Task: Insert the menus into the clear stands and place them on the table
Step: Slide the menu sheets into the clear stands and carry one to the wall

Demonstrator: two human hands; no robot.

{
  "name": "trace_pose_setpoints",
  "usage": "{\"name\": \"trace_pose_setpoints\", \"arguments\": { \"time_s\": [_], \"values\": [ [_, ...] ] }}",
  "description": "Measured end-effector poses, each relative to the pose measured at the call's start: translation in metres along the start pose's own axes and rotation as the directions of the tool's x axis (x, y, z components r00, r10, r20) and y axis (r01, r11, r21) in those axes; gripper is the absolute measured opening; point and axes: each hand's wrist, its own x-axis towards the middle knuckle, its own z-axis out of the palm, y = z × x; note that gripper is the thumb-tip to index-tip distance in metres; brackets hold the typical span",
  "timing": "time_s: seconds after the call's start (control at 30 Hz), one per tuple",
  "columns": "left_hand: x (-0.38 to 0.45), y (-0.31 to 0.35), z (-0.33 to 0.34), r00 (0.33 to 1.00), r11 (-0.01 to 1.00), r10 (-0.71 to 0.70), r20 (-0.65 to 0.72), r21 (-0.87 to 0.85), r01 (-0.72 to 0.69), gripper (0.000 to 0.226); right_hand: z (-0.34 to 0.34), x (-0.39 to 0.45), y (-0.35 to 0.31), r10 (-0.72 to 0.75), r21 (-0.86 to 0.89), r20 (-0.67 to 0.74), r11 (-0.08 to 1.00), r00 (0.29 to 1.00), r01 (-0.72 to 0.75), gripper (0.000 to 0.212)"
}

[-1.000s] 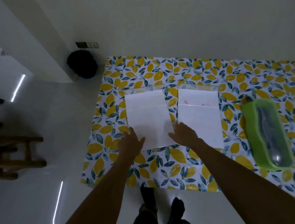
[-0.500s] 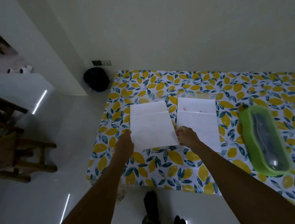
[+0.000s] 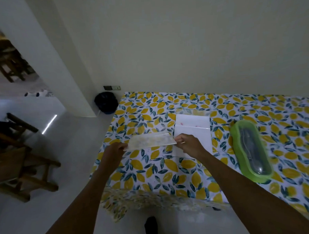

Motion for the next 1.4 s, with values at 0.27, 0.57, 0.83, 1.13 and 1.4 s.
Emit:
{"name": "trace_pose_setpoints", "arguments": {
  "time_s": [0.27,0.57,0.83,1.13,1.4],
  "values": [
    [0.024,0.003,-0.03,0.989,0.995,0.092,-0.112,0.049,-0.087,0.021,-0.004,0.014,-0.022,-0.158,-0.086,-0.048,0.984,0.986,0.153,0.011],
    [0.098,-0.003,-0.043,0.981,0.993,0.098,-0.169,0.081,-0.085,0.029,-0.01,0.067,-0.045,-0.206,-0.214,-0.148,0.962,0.967,0.172,0.013],
    [0.165,0.002,-0.05,0.977,0.987,0.156,-0.148,0.054,-0.15,0.026,-0.008,0.127,-0.055,-0.185,-0.346,-0.247,0.934,0.951,0.092,0.025],
    [0.21,-0.01,-0.031,0.982,0.988,0.144,-0.122,-0.041,-0.15,0.023,0.011,0.161,-0.053,-0.079,-0.284,-0.379,0.958,0.922,-0.034,0.014],
    [0.213,-0.02,-0.002,0.98,0.977,0.094,-0.176,-0.175,-0.125,0.032,0.027,0.167,-0.047,0.009,-0.251,-0.421,0.96,0.907,-0.127,0.019]
  ]
}}
